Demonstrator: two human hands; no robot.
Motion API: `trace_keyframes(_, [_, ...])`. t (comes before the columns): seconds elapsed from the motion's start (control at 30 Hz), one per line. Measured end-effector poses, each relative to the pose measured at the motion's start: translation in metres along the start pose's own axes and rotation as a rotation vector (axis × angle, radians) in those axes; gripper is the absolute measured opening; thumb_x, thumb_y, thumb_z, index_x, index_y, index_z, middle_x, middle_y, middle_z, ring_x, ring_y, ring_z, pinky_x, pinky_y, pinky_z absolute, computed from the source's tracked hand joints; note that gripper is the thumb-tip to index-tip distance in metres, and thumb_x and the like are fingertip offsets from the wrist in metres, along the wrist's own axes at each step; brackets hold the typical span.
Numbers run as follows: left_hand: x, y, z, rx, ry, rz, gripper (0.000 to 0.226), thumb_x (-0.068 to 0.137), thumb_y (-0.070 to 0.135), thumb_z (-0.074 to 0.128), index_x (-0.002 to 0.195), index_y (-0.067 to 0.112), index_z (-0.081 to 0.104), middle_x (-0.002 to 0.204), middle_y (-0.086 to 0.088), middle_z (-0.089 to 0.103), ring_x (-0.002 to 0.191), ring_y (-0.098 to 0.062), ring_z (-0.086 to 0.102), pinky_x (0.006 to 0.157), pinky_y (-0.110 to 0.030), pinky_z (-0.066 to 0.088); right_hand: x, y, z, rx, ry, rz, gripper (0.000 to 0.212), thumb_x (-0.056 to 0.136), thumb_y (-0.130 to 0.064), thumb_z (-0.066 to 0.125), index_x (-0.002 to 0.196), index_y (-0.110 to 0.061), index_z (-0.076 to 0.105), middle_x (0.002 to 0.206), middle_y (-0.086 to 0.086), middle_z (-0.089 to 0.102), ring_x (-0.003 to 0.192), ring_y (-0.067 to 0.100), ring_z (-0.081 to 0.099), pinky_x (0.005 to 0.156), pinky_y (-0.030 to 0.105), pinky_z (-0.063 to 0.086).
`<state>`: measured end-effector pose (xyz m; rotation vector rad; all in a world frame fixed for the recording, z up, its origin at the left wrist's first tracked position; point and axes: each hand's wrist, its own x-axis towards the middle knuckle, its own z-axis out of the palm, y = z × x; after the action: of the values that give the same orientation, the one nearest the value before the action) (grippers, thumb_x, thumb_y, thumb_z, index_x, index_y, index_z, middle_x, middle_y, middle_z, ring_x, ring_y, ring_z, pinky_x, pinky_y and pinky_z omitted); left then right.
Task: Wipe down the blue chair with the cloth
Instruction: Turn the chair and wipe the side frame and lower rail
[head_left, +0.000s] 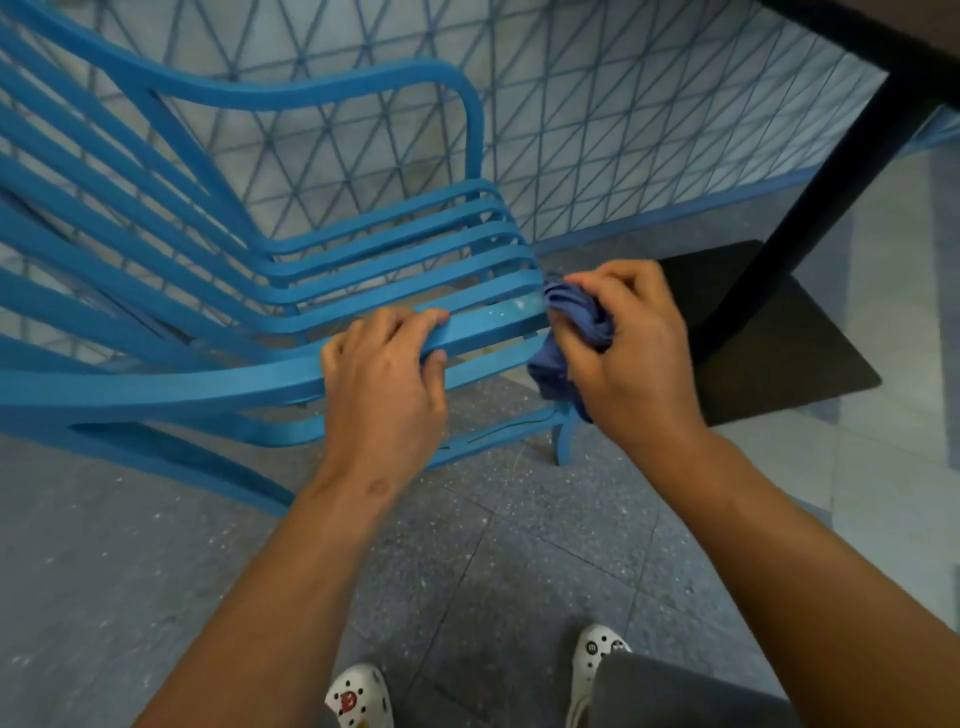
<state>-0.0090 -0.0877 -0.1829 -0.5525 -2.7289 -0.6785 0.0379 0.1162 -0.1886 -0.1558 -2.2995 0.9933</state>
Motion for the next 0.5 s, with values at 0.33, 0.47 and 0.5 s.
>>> trace_keyframes(0.33, [0.002,-0.004,-0.003,-0.051,-0.022,-0.02,0.032,0.096,0.025,0.062,0.128,0.022,0.065,0.119,0.004,0.064,0.113,-0.02,0.055,0.102,-0.036,0.028,0.003,-0.009,-0.005,-0.117,-0.052,0.002,0.022,0.092,-0.023,0.068,0.114,-0.018,0.072,0.109,-0.001,0.058,0.101,0.019,0.057,0.083,0.033,0.049])
trace_keyframes(0.47, [0.002,-0.009,-0.007,-0.061,-0.061,-0.002,0.039,0.095,0.019,0.065,0.133,0.02,0.061,0.127,0.002,0.065,0.119,-0.022,0.057,0.104,-0.04,0.034,-0.018,-0.038,0.031,-0.215,-0.165,-0.207,0.034,0.086,-0.022,0.076,0.119,-0.016,0.071,0.112,0.003,0.063,0.102,0.024,0.057,0.074,0.037,0.053])
trace_keyframes(0.5, [0.002,-0.011,-0.009,-0.072,-0.069,0.004,0.039,0.095,0.018,0.065,0.134,0.019,0.061,0.128,0.001,0.065,0.12,-0.022,0.057,0.104,-0.04,0.035,-0.021,-0.04,0.038,-0.228,-0.179,-0.227,0.036,0.085,-0.022,0.077,0.12,-0.015,0.07,0.111,0.003,0.063,0.1,0.024,0.057,0.071,0.04,0.054])
